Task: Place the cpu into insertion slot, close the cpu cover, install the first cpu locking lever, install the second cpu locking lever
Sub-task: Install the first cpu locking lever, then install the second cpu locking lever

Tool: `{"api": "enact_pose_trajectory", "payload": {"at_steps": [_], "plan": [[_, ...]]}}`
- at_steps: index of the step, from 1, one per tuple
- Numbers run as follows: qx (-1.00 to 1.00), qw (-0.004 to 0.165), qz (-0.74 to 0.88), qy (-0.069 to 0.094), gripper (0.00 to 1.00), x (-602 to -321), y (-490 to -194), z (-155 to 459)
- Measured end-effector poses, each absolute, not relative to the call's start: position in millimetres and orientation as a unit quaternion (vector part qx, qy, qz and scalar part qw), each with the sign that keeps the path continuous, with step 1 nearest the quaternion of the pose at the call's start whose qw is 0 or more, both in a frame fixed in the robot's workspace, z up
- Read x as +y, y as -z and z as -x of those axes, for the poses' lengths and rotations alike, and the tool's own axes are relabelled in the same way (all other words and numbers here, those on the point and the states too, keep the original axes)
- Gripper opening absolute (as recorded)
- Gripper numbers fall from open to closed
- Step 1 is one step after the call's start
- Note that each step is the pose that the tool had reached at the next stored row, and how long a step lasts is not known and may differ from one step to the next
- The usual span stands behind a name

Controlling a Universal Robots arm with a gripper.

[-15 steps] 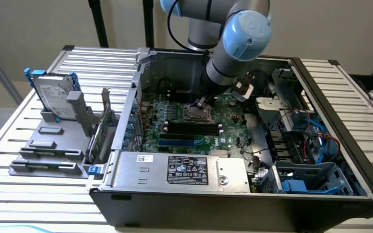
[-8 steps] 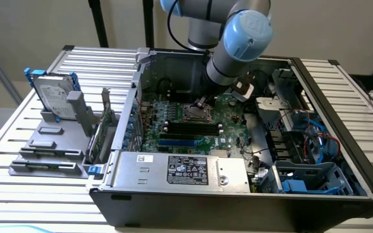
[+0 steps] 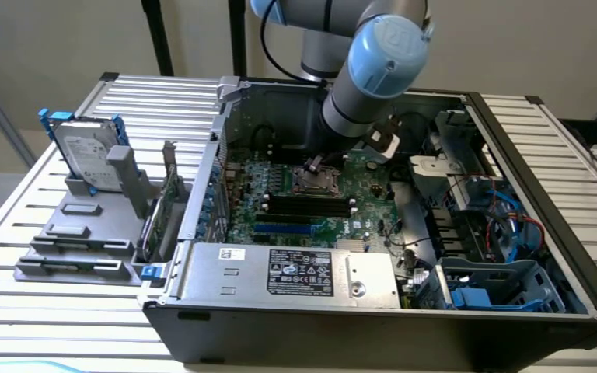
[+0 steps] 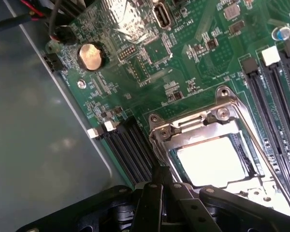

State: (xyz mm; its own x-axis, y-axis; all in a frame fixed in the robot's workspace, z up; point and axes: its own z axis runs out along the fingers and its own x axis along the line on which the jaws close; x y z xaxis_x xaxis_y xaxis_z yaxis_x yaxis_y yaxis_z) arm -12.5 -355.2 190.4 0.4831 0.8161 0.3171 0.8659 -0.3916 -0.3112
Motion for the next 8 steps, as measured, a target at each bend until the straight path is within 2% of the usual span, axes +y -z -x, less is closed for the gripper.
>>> {"api": "enact_pose_trajectory", "payload": {"at_steps": [8], "plan": [[-0.505, 0.221, 0.832, 0.056, 0.11, -357.5, -196.3, 15.4]]}}
